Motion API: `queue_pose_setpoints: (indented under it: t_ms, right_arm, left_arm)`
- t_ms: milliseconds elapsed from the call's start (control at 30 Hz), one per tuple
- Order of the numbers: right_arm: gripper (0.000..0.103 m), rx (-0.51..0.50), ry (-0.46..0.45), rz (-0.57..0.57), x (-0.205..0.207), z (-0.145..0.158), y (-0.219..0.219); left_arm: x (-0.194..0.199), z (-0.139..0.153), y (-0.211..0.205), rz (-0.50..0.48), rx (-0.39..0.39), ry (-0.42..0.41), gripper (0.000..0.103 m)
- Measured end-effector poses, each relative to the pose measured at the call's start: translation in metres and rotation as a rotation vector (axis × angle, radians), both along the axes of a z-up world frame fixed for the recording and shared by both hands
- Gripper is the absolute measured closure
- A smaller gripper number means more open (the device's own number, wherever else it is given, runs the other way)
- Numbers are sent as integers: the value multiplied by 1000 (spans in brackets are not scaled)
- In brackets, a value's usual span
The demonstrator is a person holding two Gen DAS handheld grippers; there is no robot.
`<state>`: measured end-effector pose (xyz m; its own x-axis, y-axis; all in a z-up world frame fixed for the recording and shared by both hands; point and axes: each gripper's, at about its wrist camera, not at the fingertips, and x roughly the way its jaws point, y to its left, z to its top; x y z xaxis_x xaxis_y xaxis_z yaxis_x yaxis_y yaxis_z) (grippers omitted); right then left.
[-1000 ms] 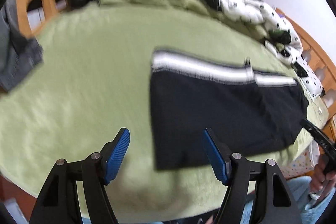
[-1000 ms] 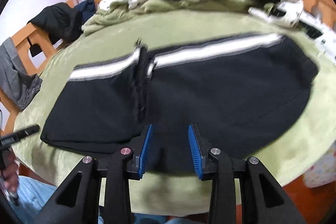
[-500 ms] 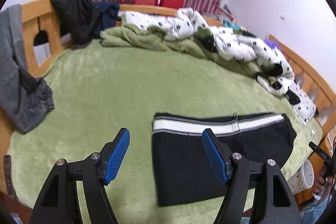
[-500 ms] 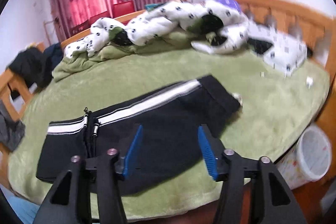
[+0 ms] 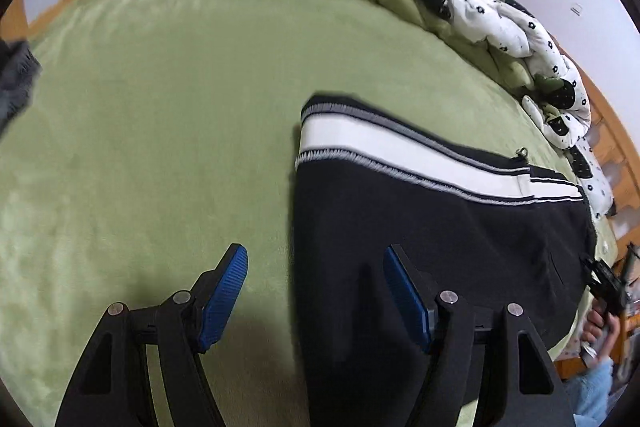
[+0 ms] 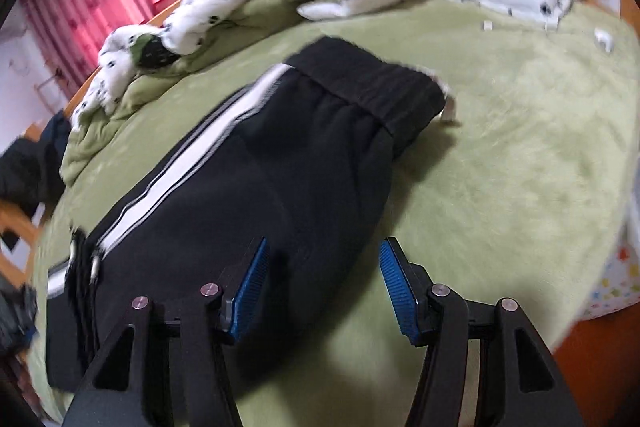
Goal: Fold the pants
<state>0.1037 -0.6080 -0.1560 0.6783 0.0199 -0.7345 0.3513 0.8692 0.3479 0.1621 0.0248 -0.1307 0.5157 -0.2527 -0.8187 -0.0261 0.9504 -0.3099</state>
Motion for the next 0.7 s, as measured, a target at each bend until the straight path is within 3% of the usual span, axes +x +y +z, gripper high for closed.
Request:
queue_pose_setpoints:
  t_ms: [100,300,333,367,400,433,467,533,700]
  right_arm:
    - [46,62,-31,-22,24,-13,-11]
    - [41,58,-28,-66,68,-13,-14]
    - [44,55,-22,-74,73,-13,-14]
    - [50,46,-17,-76,75,-12,-13]
    - [71,27,-15,-81,76,-10,-11]
    - [82,20,-30,-81,74,-6,-9]
    - [84,30,-61,-80,70,0,-7]
    - [88,11,-113,-83,61,20,2]
    - [89,-151,-200,-41,64,88,53]
  left_arm:
    - [15,-28,4,-51,-104,72,36]
    - [27,-32,-10,-98,-85,-2,37]
    - [31,-31,-13,-111,-76,1,43]
    - [34,-30,-19,-132,-66,4,65]
    - [37,-27,-22,-146,-46,7,73]
    - [39,-22,-25,-142,-15,6,80]
    - [39,-15,-28,-140,8,7,90]
    - [42,3,-29,-131,12,-3,93]
    - [53,56,-16,-128,-85,-65,93]
